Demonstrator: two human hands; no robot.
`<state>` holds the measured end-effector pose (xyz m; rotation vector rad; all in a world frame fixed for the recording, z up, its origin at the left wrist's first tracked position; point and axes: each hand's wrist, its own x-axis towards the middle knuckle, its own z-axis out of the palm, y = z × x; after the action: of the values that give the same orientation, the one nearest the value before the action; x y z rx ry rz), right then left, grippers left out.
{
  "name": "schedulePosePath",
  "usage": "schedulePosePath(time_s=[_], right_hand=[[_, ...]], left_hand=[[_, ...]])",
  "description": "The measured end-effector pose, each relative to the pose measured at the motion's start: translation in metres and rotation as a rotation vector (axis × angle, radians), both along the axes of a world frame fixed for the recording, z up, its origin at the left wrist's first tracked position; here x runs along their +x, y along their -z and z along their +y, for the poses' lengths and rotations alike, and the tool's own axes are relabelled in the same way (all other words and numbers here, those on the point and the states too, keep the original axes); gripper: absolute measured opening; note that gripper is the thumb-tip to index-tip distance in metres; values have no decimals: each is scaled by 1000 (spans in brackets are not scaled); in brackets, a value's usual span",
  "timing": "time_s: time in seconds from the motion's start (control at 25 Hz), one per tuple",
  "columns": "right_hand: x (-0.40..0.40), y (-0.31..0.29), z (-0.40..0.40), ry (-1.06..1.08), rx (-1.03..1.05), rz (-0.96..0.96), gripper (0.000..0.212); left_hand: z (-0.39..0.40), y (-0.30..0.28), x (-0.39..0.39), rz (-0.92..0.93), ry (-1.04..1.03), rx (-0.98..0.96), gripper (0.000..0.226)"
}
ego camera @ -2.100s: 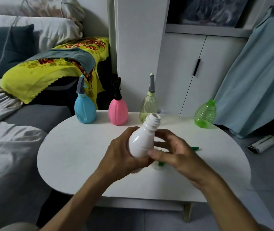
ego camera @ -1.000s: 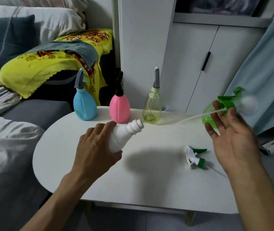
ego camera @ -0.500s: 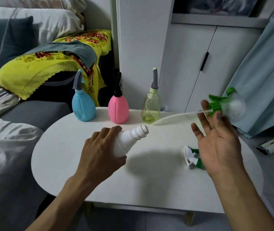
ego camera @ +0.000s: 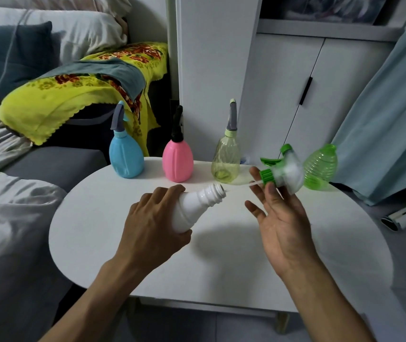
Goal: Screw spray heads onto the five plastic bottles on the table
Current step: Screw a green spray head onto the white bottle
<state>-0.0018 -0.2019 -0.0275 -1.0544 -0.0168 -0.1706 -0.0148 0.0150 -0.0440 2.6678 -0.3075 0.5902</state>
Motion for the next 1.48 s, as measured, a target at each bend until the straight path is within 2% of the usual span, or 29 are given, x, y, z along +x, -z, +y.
schedulePosePath(time_s=[0.24,0.4,0.68,0.76,0.88,0.92,0.96,1.04,1.08,1.16,1.28,1.48], right_hand=[[-5,13,16,-87,-71,19,39],[-6,23,23,-129,-130,11,28],[-6,25,20,-113,-285,36,25],[-5,23,13,-115,-350,78,37],[-3,20,5,-29,-518,102,95],[-4,18,2,36,-659,29,100],[-4,17,-2,103,-832,-119,93],[-3,13,-11,222,-1176,-472,66],[-2,9,-15,250,-1300,-583,58],[-2,6,-18,246,-1450,-683,53],[-12,11,-16,126,-1498,-694,46],[-19,12,-20,-94,-1229,-594,39]], left_hand=[[-2,1,-2,-9,17,11,75],[-5,2,-3,-11,28,20,78],[1,0,-3,-45,46,59,73],[4,-2,-2,-62,60,99,69],[7,-5,-2,-66,80,149,68],[8,-6,-3,-67,84,168,68],[9,-7,-3,-69,91,179,68],[11,-10,-4,-72,114,180,68],[13,-11,-5,-72,127,191,69],[17,-13,-6,-76,155,253,71],[22,-15,-9,-58,187,328,74],[23,-19,-11,-55,217,341,76]])
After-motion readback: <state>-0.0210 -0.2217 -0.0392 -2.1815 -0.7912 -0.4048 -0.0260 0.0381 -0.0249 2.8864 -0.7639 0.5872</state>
